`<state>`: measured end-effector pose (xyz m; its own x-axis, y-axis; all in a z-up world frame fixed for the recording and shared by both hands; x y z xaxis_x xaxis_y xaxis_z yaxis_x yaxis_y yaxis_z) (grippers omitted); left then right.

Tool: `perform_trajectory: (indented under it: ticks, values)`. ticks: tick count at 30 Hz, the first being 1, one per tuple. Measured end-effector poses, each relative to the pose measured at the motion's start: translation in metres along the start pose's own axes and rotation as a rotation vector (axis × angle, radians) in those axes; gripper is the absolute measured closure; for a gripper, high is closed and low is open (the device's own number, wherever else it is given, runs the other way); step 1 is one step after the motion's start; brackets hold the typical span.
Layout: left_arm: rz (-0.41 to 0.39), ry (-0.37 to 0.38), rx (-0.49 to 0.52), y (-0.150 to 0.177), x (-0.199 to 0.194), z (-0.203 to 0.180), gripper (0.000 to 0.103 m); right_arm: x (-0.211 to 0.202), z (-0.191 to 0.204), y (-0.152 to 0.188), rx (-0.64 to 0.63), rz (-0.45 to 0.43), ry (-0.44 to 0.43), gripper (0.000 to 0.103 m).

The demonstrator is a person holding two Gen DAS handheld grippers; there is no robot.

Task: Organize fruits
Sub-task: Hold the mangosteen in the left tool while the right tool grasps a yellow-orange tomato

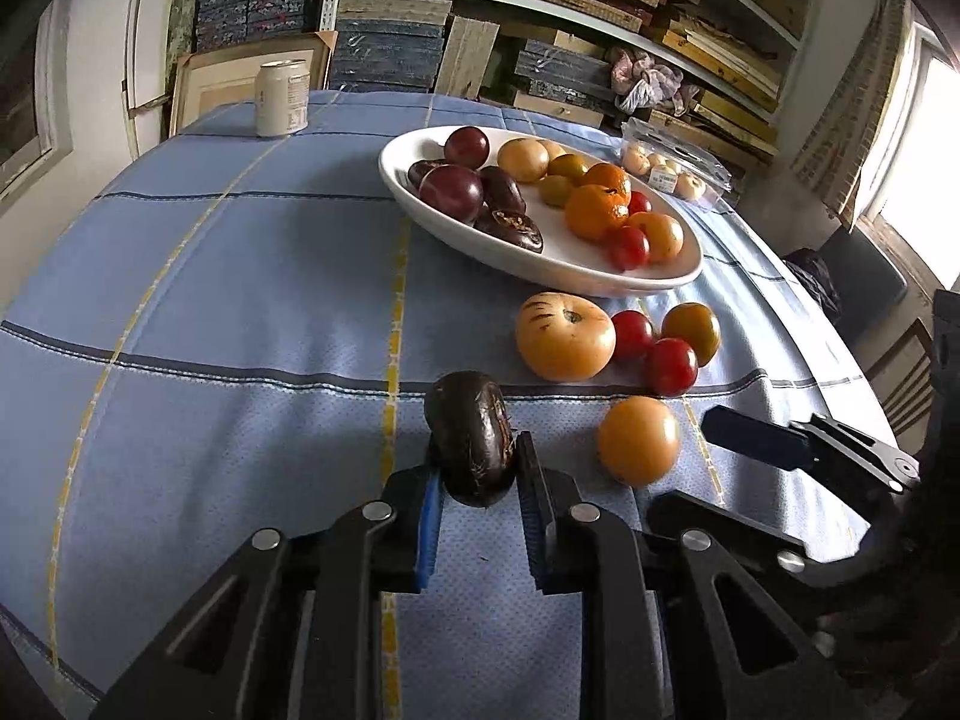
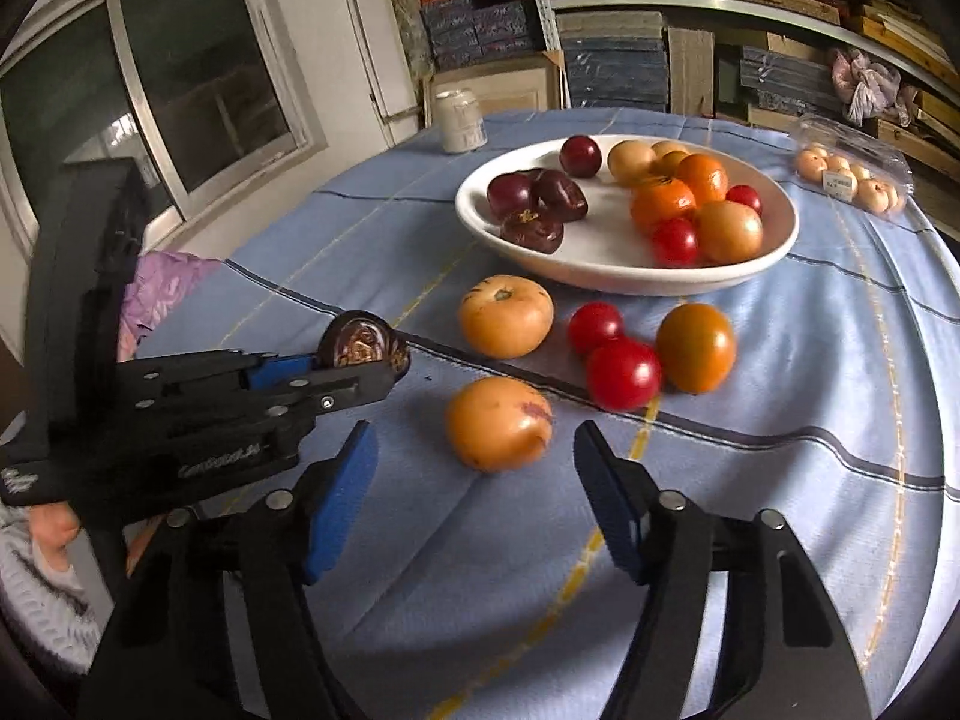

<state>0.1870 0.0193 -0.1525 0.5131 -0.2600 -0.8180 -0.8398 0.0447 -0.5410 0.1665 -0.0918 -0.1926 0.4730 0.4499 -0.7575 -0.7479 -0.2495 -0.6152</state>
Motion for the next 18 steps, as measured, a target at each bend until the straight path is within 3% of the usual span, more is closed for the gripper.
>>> perform_trajectory:
  ticks: [11,18]
  values:
    - [0.003,-0.004,-0.001,0.000,0.001,0.001,0.080,0.027,-0.006,-0.012,0.030,0.067,0.040,0.062]
    - [-0.026,-0.048,0.019,0.000,-0.004,0.000,0.080,0.019,-0.010,-0.015,0.047,0.021,0.026,0.062]
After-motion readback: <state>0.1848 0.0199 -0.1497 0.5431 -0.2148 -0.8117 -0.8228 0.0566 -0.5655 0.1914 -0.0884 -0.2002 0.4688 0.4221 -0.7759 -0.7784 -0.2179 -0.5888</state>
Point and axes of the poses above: each gripper's, at about its wrist camera, not at the fingertips, and x roughly the way its jaws point, z to its left, y to its underside, the point moved 7 cm from there along x, roughly the way its jaws point, and after that the axes turned 8 degrees about z, right-handed, at the moved point
